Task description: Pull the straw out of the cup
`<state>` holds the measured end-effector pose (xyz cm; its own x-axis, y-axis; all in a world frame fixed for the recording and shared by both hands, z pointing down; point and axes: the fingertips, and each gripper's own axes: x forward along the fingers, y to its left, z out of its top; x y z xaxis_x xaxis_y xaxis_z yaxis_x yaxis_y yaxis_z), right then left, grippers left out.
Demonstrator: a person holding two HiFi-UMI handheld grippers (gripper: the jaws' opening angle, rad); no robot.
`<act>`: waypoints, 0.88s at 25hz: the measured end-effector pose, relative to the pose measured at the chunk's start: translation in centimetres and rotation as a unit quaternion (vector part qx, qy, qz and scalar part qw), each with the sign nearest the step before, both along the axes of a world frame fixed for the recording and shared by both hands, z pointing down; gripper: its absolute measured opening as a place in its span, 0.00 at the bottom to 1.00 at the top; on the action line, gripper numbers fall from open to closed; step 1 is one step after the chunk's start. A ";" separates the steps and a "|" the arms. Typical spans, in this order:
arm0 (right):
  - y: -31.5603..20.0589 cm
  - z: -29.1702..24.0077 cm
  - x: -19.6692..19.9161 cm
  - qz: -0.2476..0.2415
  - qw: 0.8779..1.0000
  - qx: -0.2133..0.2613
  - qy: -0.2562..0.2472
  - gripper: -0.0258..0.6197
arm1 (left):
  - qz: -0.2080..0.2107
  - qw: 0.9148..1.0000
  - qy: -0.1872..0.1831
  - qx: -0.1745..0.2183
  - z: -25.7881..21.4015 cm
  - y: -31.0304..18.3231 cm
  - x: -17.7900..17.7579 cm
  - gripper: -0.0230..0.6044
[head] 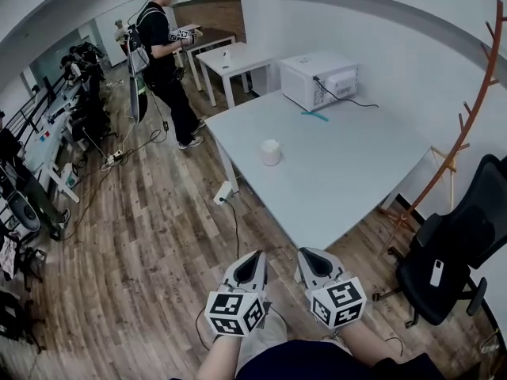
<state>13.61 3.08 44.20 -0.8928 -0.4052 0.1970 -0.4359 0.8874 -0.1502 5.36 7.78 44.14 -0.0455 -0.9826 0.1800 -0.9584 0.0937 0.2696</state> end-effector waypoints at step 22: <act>-9.7 -1.1 -14.3 0.040 0.999 0.002 0.006 0.09 | 0.057 0.998 0.003 -0.010 0.4 -10.0 -14.2 0.07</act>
<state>-0.69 -6.66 43.15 -0.8548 -0.4764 0.2056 -0.5077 0.8499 -0.1412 -8.87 -2.22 44.50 0.0669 -0.9778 0.1988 -0.9616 -0.0100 0.2742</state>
